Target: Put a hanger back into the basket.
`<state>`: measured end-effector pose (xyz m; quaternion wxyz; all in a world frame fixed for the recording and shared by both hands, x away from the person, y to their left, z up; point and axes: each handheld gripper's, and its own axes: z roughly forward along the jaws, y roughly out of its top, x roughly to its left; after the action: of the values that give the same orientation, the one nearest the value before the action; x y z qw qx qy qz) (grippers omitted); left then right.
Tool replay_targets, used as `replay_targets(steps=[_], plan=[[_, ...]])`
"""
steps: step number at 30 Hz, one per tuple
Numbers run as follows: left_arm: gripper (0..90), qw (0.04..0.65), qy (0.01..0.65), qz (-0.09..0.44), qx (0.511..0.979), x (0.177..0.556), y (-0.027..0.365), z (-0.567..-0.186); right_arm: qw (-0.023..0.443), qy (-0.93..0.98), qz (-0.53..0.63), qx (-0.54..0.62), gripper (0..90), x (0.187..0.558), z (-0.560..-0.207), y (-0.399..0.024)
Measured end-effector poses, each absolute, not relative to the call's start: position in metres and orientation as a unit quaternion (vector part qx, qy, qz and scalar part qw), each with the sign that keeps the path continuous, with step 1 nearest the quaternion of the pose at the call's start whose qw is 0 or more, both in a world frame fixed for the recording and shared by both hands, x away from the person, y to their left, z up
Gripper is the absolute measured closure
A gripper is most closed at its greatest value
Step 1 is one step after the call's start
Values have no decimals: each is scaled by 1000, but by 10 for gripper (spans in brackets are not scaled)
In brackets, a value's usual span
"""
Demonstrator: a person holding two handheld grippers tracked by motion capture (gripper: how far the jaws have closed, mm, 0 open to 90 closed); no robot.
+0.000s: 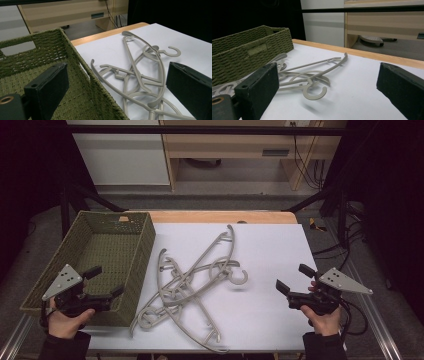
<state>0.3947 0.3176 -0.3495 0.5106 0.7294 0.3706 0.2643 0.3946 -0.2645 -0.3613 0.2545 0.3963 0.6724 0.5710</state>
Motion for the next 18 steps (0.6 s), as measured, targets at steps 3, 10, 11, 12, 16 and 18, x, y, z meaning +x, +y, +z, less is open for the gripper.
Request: replay_targets(steps=[3, 10, 11, 12, 16, 18], plan=[[45, 514, 366, 264, 729, 395, 312, -347, 256, 672, 571, 396, 45, 395, -361, -265], [49, 504, 334, 258, 753, 398, 280, -343, 250, 679, 567, 393, 44, 396, -363, -258], [49, 504, 334, 258, 753, 398, 280, -343, 247, 679, 569, 392, 43, 396, -363, -258], [49, 502, 329, 256, 758, 399, 275, -343, 247, 679, 569, 392, 43, 396, -363, -258], [52, 495, 312, 239, 775, 405, 252, -343, 249, 680, 569, 389, 44, 396, -361, -256], [52, 492, 311, 235, 779, 407, 246, -343, 249, 680, 569, 389, 44, 396, -361, -256]])
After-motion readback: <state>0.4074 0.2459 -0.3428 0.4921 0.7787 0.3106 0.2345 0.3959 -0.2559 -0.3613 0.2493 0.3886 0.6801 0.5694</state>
